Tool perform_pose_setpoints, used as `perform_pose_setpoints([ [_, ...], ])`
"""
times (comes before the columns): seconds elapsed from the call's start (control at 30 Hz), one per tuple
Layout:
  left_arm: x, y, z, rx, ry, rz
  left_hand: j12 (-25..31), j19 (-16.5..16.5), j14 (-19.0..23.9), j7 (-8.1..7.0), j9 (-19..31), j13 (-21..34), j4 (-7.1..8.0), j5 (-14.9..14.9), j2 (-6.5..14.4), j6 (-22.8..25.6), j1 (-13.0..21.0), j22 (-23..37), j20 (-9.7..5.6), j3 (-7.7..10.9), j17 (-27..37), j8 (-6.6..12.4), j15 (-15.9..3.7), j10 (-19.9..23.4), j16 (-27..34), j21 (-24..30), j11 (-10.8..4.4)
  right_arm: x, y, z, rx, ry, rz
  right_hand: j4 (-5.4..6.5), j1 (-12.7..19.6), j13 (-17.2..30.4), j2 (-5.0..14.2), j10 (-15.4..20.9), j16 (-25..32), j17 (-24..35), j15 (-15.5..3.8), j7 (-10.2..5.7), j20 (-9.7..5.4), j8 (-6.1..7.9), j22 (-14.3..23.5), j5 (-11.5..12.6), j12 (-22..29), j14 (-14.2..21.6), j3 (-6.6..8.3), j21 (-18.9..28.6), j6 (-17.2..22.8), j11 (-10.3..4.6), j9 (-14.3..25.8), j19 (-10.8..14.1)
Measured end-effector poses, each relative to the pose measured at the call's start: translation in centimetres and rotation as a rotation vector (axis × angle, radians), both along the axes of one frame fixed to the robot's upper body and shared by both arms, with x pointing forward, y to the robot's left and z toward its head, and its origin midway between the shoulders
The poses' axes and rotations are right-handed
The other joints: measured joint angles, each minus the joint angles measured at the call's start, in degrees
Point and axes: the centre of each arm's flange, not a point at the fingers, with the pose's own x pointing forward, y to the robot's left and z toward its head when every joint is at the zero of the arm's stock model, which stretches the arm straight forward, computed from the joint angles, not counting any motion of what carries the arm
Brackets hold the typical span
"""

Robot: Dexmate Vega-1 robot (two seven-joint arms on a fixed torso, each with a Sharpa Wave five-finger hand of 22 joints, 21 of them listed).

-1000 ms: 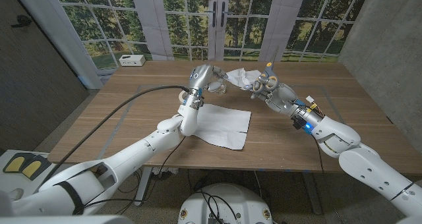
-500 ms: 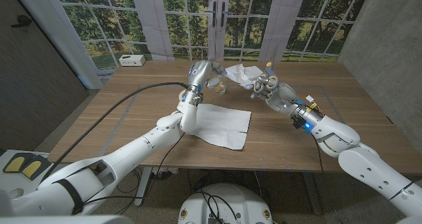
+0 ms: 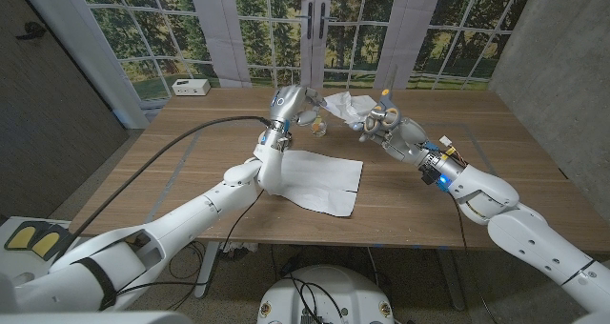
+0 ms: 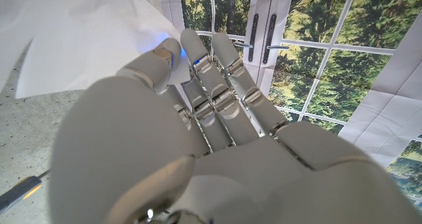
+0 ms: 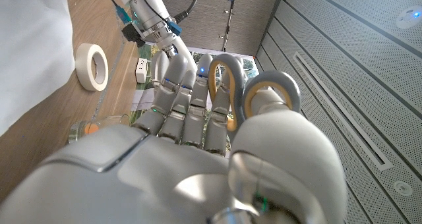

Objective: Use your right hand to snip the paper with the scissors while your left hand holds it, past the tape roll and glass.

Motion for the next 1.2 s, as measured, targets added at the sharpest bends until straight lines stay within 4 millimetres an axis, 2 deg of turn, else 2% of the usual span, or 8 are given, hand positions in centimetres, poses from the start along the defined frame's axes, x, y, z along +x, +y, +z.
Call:
perform_pose_setpoints([
  [0.1,0.0,0.1,0.2,-0.001,-0.003,0.002,0.0,0.0,0.0,0.0,0.0,0.0,0.0,0.0,0.0,0.0,0.0,0.0,0.0,0.0,0.0,0.0,0.0,-0.01,0.0,0.0,-0.01,0.0,0.0,0.0,-0.002,0.0,-0.001,0.0,0.75,0.15,-0.75,-0.31,-0.54,-0.54,0.72,0.11,-0.04,0.41,0.13,1.6,-0.64,0.94,0.0,-0.44,-0.05,-0.32,-0.06,1.45],
  [0.17,0.0,0.2,0.4,0.0,-0.007,0.006,0.01,0.0,0.0,0.0,0.0,0.0,0.0,0.0,0.0,0.0,0.0,0.0,0.0,0.0,0.0,0.0,0.0,-0.09,0.0,0.01,-0.09,0.2,0.1,0.2,-0.007,-0.003,0.001,0.0,0.97,0.4,-0.96,-1.04,-0.57,-0.82,-1.55,0.56,-0.06,0.41,0.39,2.5,-0.99,6.85,0.0,-0.31,0.4,-1.21,-0.68,3.44],
  [0.3,0.0,0.4,0.8,-0.005,-0.013,0.01,0.0,-0.1,0.0,0.0,0.0,0.0,0.0,0.0,0.0,0.0,0.0,0.0,-0.11,0.0,0.0,0.18,0.0,-0.1,0.0,0.22,-0.1,0.3,0.2,0.2,-0.011,-0.004,0.007,0.0,1.6,1.33,-1.53,-1.8,-0.72,-1.24,-1.61,1.48,-0.16,0.32,0.34,4.25,-1.51,10.64,0.0,0.07,1.32,-1.7,-2.35,7.1],
  [0.63,0.0,0.5,1.3,-0.024,-0.022,0.024,-0.03,-0.1,0.0,0.0,-0.1,0.0,0.0,0.0,0.0,0.0,0.0,0.01,-0.11,0.0,0.0,0.17,0.0,-0.11,0.0,0.43,-0.11,0.6,0.4,0.3,0.005,0.002,0.012,0.0,4.4,4.71,-2.53,-2.27,-0.3,-0.15,-1.83,2.58,-0.64,-0.51,0.42,6.92,-0.18,16.79,0.0,0.05,2.42,-1.83,-5.92,13.31],
  [0.73,0.0,0.5,1.3,-0.025,-0.023,0.022,-0.07,-0.1,0.0,0.0,-0.17,0.0,0.0,0.0,0.0,0.0,0.0,0.01,-0.11,-0.01,0.0,0.17,0.0,-0.11,0.0,0.64,-0.11,0.6,0.3,0.3,0.007,0.003,0.014,0.0,4.7,5.17,-2.82,-2.59,-0.15,0.08,-1.68,2.58,-0.64,-0.53,0.43,7.22,-0.19,17.67,0.0,-0.44,2.42,-2.11,-6.46,13.73],
  [0.83,-0.1,0.5,1.4,-0.028,-0.027,0.028,-0.08,-0.24,0.0,0.0,-0.17,0.0,0.0,0.0,0.0,0.0,0.0,0.01,0.03,-0.01,0.0,0.17,0.0,-0.12,0.0,0.64,-0.12,0.5,0.2,0.2,0.016,0.005,0.014,0.12,6.22,4.96,-2.38,-4.96,0.29,0.11,-2.74,3.81,-0.93,-0.53,0.69,7.61,-1.54,19.92,0.12,-0.44,2.01,-1.96,-6.88,14.21],
  [1.03,-0.2,0.2,1.4,-0.026,-0.032,0.029,-0.09,-0.41,0.0,0.0,-0.17,0.0,-0.16,0.0,-0.3,0.0,-0.3,0.01,0.21,0.15,0.0,0.16,0.0,-0.03,0.0,0.87,-0.05,0.5,-0.1,0.1,0.024,0.004,0.006,0.13,7.24,5.26,-2.39,-4.17,1.99,1.69,-4.6,4.02,-0.92,-0.53,1.09,7.6,-1.71,24.65,0.14,-0.42,2.2,-1.07,-7.15,14.19],
  [1.2,-0.4,0.1,1.3,-0.023,-0.034,0.031,-0.22,-0.41,0.0,0.0,-0.17,0.0,-0.16,0.0,-0.3,0.0,-0.3,0.01,0.21,0.15,0.0,0.16,0.0,0.22,0.0,0.87,-0.17,0.4,-0.2,0.0,0.024,0.001,-0.006,0.14,7.79,7.55,-2.93,-4.07,3.75,4.14,-3.89,4.14,-0.85,-0.53,1.23,7.6,-0.4,25.76,0.15,0.04,2.31,-0.97,-7.26,13.23],
])
